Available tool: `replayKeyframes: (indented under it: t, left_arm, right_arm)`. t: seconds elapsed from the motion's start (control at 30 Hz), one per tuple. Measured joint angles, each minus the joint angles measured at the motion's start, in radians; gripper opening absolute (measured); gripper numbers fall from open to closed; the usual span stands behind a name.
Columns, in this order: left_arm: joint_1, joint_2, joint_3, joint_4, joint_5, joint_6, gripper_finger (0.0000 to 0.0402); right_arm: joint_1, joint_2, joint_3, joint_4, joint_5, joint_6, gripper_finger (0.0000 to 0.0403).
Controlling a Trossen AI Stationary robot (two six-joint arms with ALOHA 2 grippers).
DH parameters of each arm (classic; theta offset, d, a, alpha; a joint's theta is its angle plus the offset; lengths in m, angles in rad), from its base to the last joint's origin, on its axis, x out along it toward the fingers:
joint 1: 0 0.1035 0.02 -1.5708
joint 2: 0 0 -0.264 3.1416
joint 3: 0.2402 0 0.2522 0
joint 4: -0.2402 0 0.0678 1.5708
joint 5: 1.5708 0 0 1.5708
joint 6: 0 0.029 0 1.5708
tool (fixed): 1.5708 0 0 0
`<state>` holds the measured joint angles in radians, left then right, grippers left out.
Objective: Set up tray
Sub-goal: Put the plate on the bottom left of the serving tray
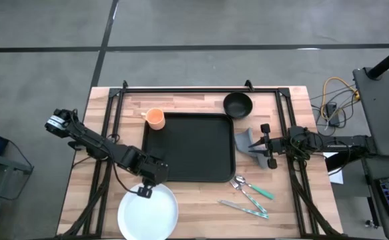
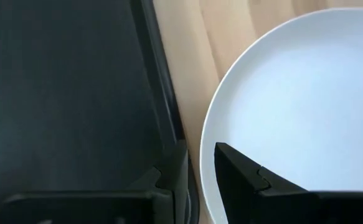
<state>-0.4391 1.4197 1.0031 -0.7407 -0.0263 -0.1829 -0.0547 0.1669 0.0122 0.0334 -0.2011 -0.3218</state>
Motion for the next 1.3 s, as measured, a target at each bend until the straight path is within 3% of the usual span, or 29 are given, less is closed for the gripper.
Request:
replayKeyframes:
  t: [0.73, 1.3]
  left_arm:
    - [-0.074, 0.0, -0.077, 0.095, 0.028, 0.001, 0.0062]
    - [-0.127, 0.0, -0.159, 0.009, 0.085, -0.341, 0.0062]
  right_arm:
    - [0.0, 0.0, 0.0, 0.0, 0.0, 0.0, 0.0063]
    - [0.0, 0.0, 0.0, 0.0, 0.0, 0.0, 0.0063]
